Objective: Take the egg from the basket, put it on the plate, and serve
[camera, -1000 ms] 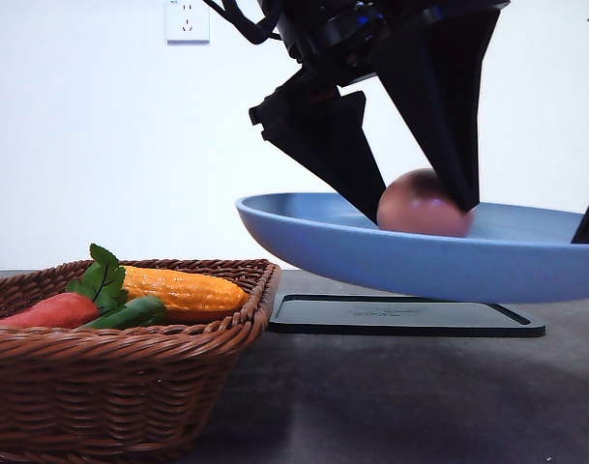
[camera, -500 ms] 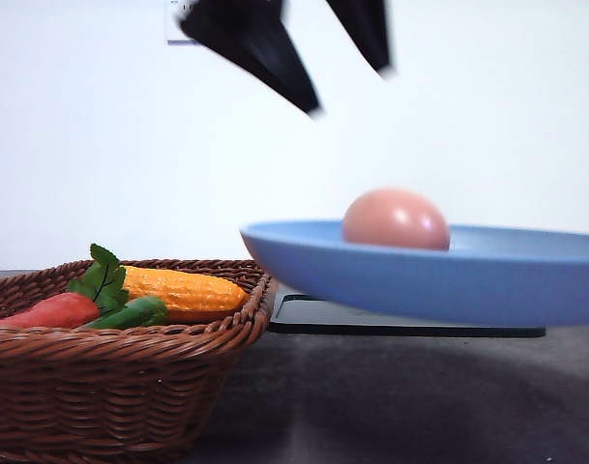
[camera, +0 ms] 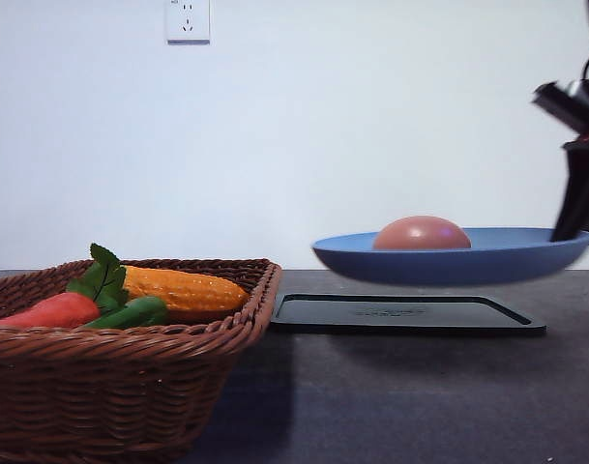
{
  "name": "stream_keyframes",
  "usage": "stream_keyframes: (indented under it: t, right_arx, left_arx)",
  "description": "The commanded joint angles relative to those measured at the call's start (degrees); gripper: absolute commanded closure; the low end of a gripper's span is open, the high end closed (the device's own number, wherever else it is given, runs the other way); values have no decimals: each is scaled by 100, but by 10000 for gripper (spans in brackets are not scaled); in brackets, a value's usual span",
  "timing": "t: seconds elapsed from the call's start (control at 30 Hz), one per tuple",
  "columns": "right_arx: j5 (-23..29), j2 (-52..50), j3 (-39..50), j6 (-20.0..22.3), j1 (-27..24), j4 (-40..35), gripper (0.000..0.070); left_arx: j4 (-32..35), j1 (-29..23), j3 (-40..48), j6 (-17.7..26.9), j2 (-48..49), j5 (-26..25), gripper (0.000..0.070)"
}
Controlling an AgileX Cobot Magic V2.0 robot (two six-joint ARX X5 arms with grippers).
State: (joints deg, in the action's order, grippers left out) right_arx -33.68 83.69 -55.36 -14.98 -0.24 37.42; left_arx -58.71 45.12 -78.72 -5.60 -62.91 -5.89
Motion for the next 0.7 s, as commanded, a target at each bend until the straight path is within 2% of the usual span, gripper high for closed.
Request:
stream_keyframes:
  t: [0.0, 0.33, 0.47, 0.67]
  right_arx:
    - [-72, 488, -473, 7, -1, -99, 700]
    - [-113, 2825, -2620, -230, 45, -88, 700]
    - [-139, 3346, -2992, -303, 52, -74, 700]
    - [-119, 3654, -3073, -391, 50, -61, 700]
  left_arx:
    - [-8, 10, -96, 65, 83, 18, 324]
    - [-49, -15, -96, 47, 502, 17, 324]
    - [-32, -15, -96, 47, 499, 17, 324]
    - [165, -15, -96, 46, 473, 17, 324]
